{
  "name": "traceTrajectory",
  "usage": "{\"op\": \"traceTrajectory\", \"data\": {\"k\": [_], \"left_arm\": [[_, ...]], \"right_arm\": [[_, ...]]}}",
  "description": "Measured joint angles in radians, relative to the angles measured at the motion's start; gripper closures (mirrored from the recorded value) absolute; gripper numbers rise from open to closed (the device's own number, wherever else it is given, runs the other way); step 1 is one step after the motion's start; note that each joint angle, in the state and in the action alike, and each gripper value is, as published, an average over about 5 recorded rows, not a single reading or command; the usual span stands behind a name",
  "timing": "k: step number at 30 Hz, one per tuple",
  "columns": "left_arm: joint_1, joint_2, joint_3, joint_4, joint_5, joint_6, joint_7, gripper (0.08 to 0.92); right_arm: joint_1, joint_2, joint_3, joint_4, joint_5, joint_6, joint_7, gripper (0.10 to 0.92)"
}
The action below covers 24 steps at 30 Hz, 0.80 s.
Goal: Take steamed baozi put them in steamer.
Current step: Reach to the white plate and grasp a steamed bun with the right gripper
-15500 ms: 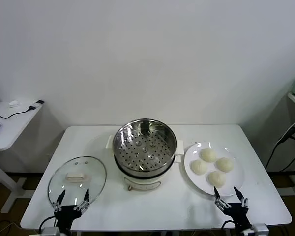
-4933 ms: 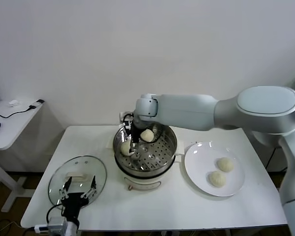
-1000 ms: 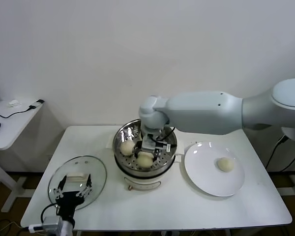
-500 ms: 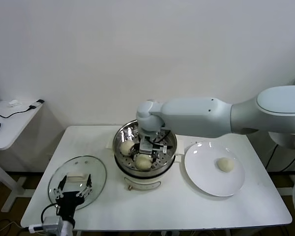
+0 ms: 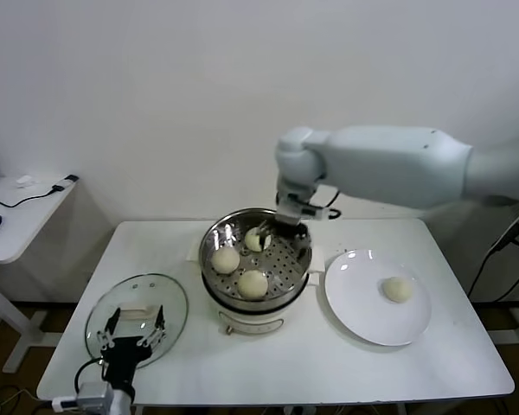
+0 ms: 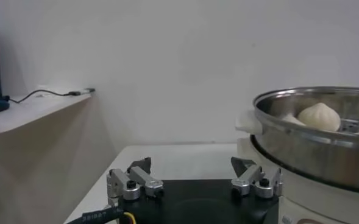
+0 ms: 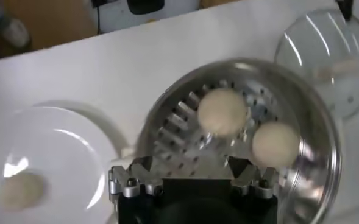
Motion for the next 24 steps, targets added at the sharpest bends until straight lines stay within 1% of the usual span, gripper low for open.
{"op": "traceTrajectory", "data": {"k": [6,11,17,24], "left_arm": [[0.007,0.0,-0.002,-0.01,0.0,-0.003,0.002,0.177],[0.006,-0.001,-0.004,-0.006,0.0,-0.005,0.002,0.177],[0.004,-0.004,-0.007,0.007,0.005,-0.009,0.004,0.177],[0.003,-0.01,-0.012,0.021,0.01,-0.011,0.004,0.177]], "right_arm": [[0.043,-0.162,-0.087,-0.04,0.072,-0.112,-0.012,0.203],[-0.01,-0.296,-0.096,-0.068,0.084,-0.201,0.003,0.203],[-0.165,-0.395,-0.011,-0.115,0.045,-0.288,0.033,0.203],[-0.368,-0.438,0.131,-0.196,-0.038,-0.343,0.067,0.203]]}}
